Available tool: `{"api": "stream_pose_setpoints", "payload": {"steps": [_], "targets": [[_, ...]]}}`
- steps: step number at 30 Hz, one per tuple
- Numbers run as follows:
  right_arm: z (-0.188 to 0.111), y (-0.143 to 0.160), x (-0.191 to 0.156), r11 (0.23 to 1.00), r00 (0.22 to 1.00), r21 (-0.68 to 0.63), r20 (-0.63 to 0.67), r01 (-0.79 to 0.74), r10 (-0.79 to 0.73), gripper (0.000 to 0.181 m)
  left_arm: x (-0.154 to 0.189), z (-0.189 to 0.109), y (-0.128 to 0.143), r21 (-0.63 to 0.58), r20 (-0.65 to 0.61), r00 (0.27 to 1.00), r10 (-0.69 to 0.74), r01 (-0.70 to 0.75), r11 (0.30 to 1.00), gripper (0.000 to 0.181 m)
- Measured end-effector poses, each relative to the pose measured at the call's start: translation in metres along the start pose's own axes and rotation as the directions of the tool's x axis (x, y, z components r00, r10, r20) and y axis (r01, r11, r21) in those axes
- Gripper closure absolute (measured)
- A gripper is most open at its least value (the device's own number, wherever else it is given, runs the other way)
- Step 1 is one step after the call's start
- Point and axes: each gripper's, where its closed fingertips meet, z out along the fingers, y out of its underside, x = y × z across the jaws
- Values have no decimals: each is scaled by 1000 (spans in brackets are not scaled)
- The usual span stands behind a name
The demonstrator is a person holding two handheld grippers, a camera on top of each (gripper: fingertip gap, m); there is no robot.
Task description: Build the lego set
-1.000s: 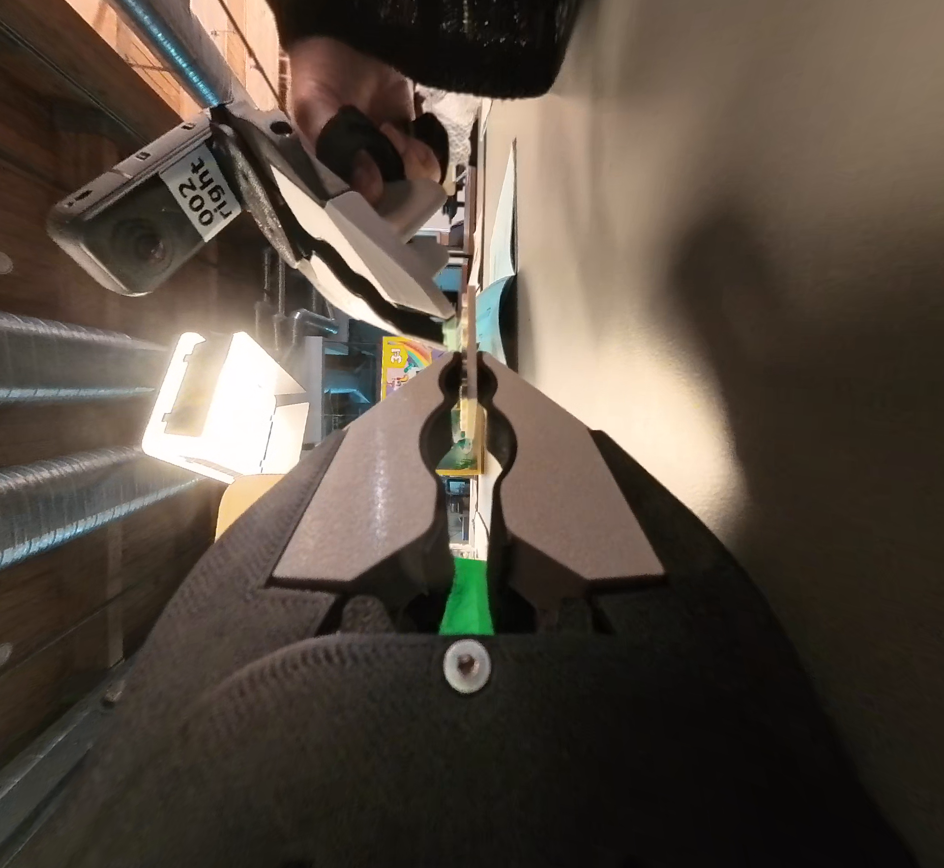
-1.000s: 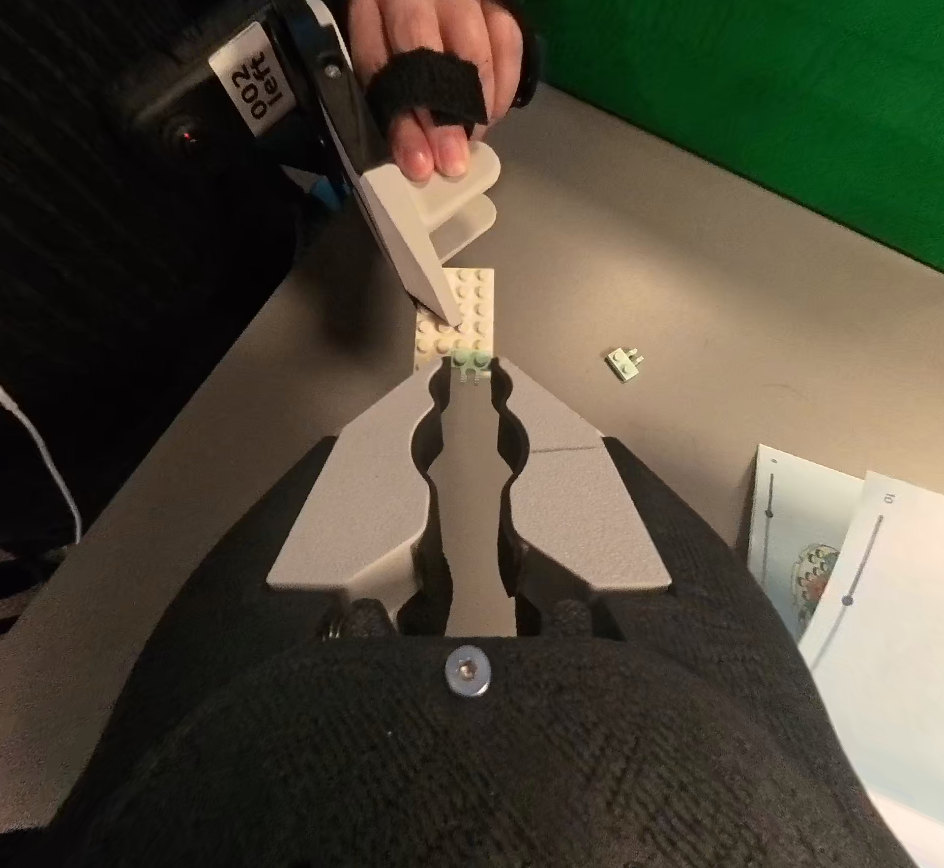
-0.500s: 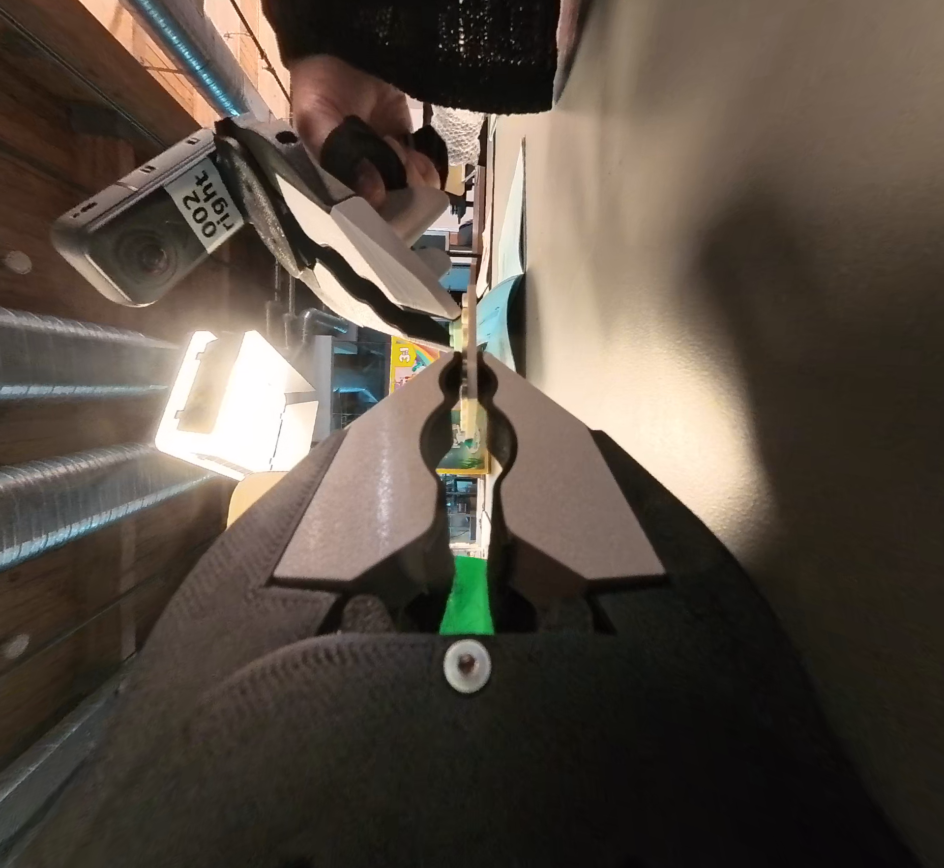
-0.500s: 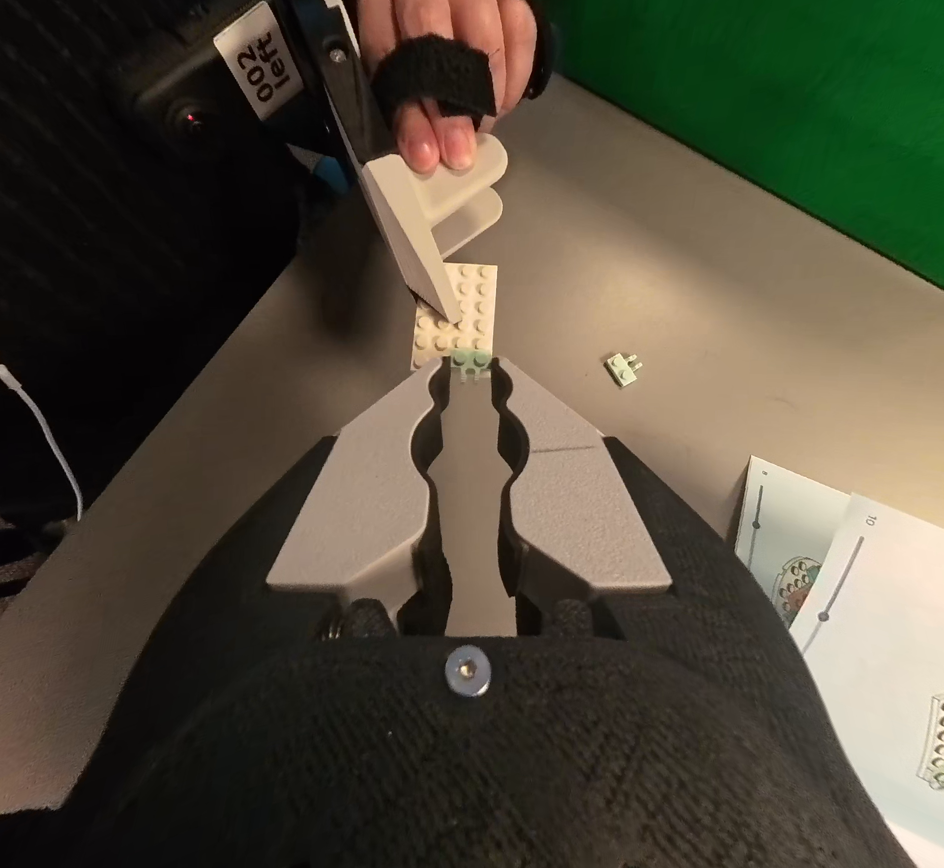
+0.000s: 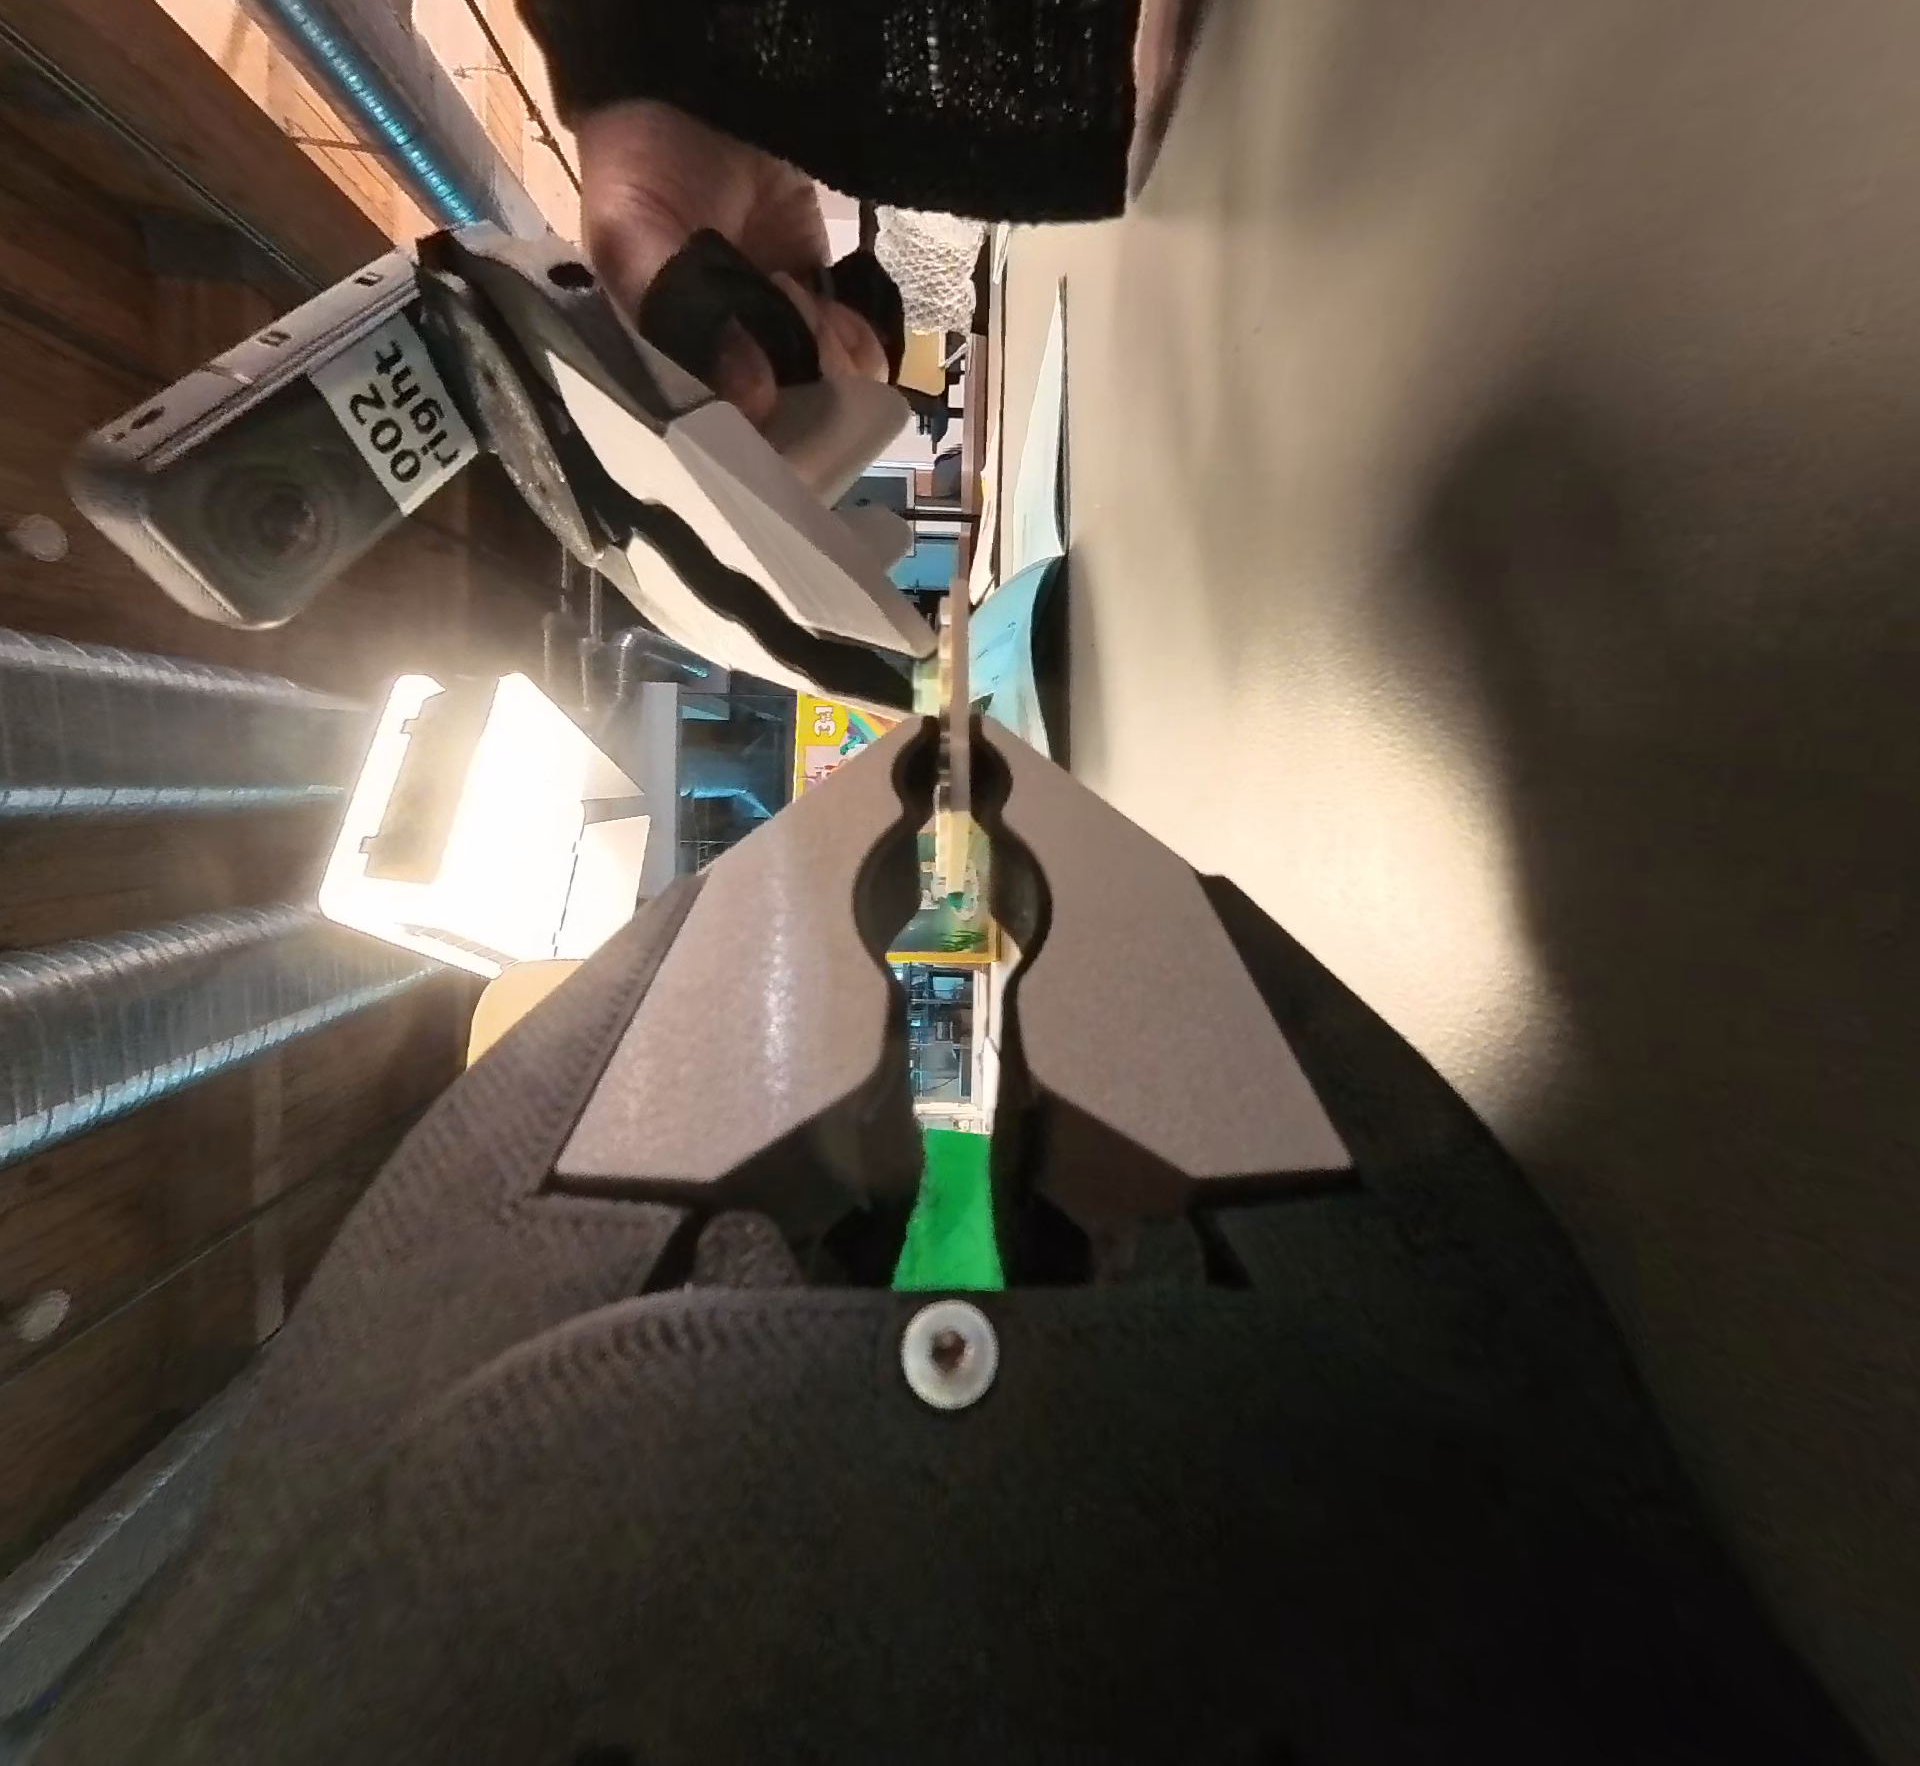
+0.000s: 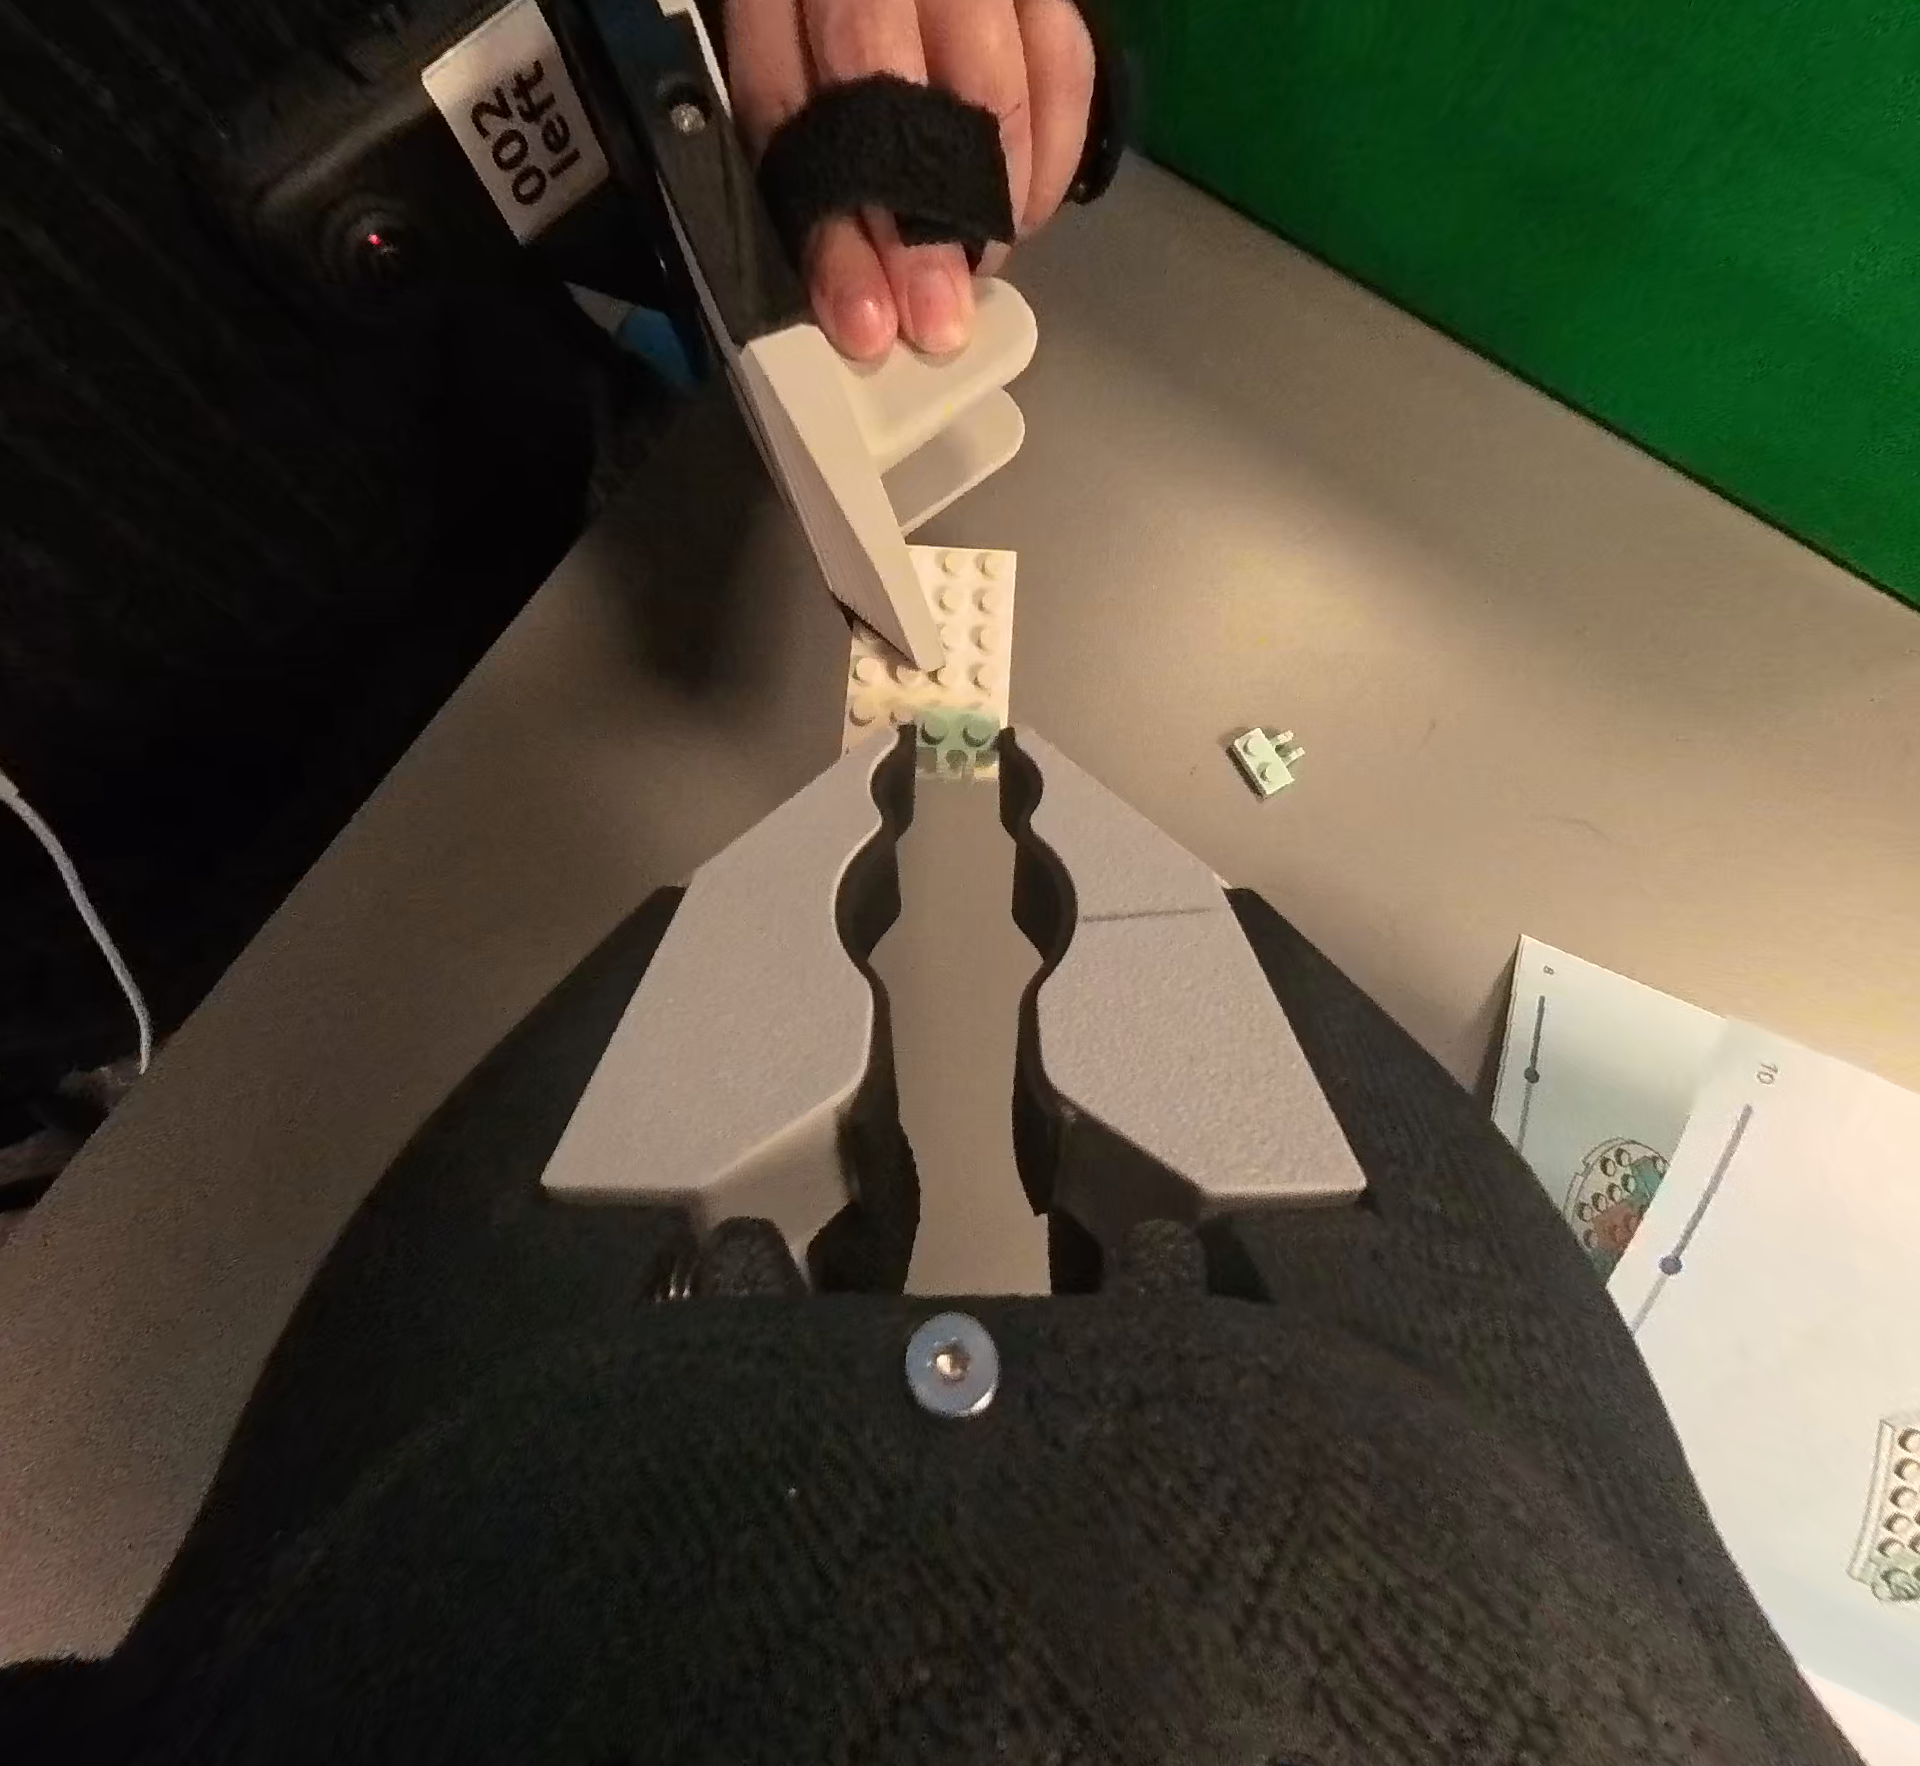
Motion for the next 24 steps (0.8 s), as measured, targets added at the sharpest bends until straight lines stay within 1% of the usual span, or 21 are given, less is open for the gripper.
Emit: {"api": "stream_pose_setpoints", "payload": {"steps": [10, 20, 24], "targets": [[0, 0, 1, 1000, 1000, 1, -13, -2, 2, 162, 0, 0, 0, -1, 1, 1000, 0, 0, 1000, 177], [-2, 2, 2, 1000, 998, 26, -70, -3, 5, 159, 0, 0, 1, -4, -2, 1000, 0, 0, 1000, 177], [-7, 1, 5, 999, 992, 37, -126, -4, 9, 151, 1, 1, 1, -7, -11, 1000, -3, 3, 1000, 177]]}}
